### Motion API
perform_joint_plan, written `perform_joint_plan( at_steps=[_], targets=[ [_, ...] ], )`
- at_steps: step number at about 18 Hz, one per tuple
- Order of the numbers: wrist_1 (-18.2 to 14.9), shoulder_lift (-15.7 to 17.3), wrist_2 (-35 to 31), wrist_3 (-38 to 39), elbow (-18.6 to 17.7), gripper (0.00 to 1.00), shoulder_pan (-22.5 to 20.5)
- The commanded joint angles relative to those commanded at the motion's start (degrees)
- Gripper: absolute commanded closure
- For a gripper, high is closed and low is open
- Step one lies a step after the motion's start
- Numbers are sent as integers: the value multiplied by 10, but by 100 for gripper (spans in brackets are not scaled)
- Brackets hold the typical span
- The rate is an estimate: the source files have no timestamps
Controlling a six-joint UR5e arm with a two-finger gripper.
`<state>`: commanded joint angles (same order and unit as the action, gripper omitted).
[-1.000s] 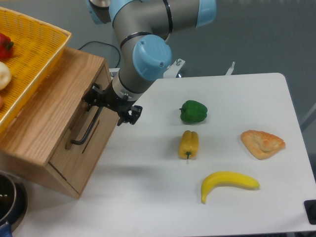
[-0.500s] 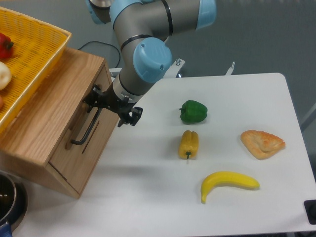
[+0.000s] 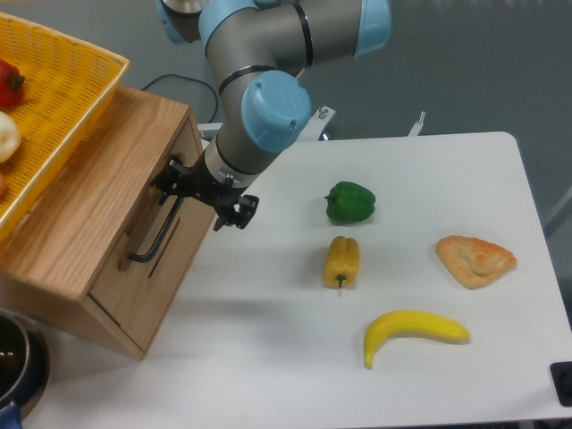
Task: Slide open the top drawer
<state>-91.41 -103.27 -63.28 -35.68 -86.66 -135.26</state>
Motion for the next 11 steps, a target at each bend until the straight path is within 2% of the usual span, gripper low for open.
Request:
perform_joint_plan(
  at_steps=[11],
  targets=[
    [7, -5, -18, -1, 0, 0, -6]
  ],
)
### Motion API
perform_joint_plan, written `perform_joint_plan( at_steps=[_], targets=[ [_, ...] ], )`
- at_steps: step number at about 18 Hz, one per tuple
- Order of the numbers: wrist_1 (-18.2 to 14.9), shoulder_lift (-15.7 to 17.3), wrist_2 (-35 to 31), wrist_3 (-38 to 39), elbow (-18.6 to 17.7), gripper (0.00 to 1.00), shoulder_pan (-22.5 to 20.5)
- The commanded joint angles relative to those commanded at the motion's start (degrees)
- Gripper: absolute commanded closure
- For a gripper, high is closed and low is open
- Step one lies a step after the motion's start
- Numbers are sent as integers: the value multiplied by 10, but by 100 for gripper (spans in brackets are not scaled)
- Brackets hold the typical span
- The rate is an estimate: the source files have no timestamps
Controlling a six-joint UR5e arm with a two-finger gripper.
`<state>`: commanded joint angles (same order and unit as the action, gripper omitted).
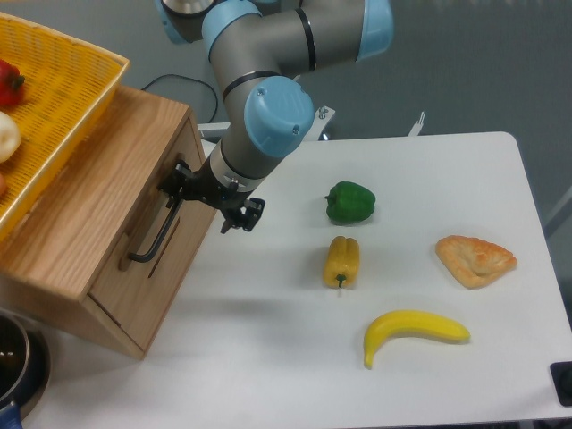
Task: Slide open the top drawer
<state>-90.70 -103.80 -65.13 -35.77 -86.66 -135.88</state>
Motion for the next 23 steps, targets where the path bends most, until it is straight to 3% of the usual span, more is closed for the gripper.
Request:
perform_joint_plan(
  at_steps=[23],
  targets=[
    [1, -4, -3, -26, 4, 0, -41]
  ],
)
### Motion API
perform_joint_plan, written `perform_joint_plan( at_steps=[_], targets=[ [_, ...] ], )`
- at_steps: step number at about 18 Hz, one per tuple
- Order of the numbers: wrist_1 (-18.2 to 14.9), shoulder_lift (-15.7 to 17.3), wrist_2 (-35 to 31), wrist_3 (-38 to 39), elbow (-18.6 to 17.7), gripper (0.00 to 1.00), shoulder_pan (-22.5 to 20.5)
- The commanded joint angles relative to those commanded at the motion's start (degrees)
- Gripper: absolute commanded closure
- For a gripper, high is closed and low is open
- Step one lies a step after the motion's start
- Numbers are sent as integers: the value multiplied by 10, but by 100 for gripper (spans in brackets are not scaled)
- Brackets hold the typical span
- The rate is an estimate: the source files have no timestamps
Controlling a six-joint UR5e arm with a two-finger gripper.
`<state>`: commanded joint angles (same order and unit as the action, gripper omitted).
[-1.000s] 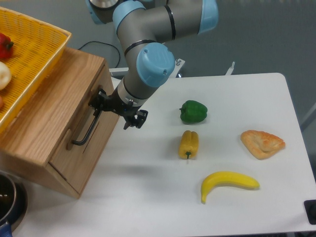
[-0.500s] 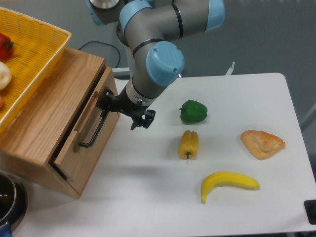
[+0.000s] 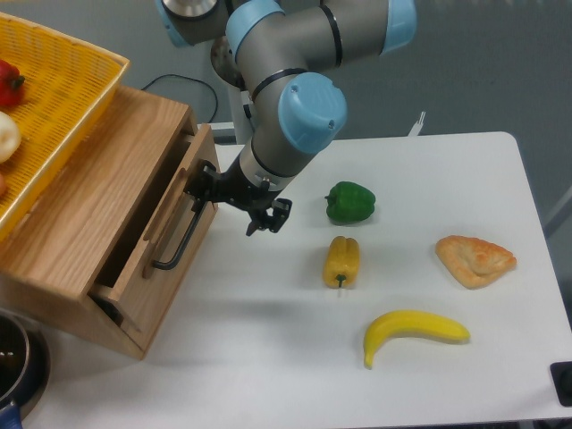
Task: Slide open the top drawer
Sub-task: 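Pull the handle outward, sliding the wooden drawer out of the cabinet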
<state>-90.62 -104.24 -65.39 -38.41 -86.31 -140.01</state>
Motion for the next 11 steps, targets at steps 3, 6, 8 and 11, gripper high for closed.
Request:
perform_joint_plan(
  at_steps=[3, 6, 8, 11],
  targets=[
    [1, -1, -1, -1, 3, 0, -5],
    [1, -4, -1, -4, 5, 0, -6],
    [7, -4, -2, -5, 5, 0, -10],
    [11, -5, -3, -4, 5, 0, -13]
  ],
)
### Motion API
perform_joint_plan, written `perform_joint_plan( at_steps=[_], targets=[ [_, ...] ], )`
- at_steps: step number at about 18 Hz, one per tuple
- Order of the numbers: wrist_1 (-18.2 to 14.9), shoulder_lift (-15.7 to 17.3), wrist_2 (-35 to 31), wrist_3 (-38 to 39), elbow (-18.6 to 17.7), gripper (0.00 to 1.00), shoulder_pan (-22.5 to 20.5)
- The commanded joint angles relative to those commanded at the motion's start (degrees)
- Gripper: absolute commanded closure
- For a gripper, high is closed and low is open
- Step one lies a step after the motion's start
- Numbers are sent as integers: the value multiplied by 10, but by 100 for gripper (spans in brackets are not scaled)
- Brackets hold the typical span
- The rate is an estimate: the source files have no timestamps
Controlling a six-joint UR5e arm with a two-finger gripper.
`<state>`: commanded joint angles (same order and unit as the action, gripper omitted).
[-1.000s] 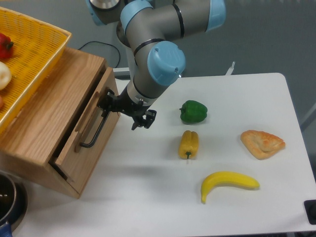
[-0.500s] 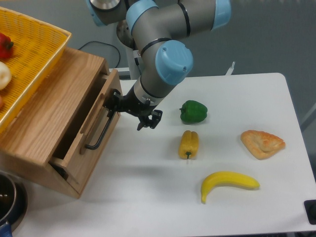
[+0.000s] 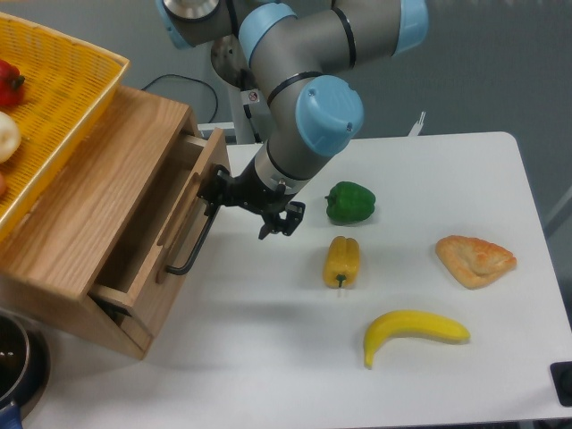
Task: Slide open the top drawer
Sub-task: 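Pull the handle outward, sliding the wooden drawer out of the cabinet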
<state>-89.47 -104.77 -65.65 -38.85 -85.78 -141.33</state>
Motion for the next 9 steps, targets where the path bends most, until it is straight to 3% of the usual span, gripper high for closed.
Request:
perform_joint_plan(
  at_steps=[9],
  targets=[
    [3, -10, 0, -1, 8, 0, -18]
  ],
)
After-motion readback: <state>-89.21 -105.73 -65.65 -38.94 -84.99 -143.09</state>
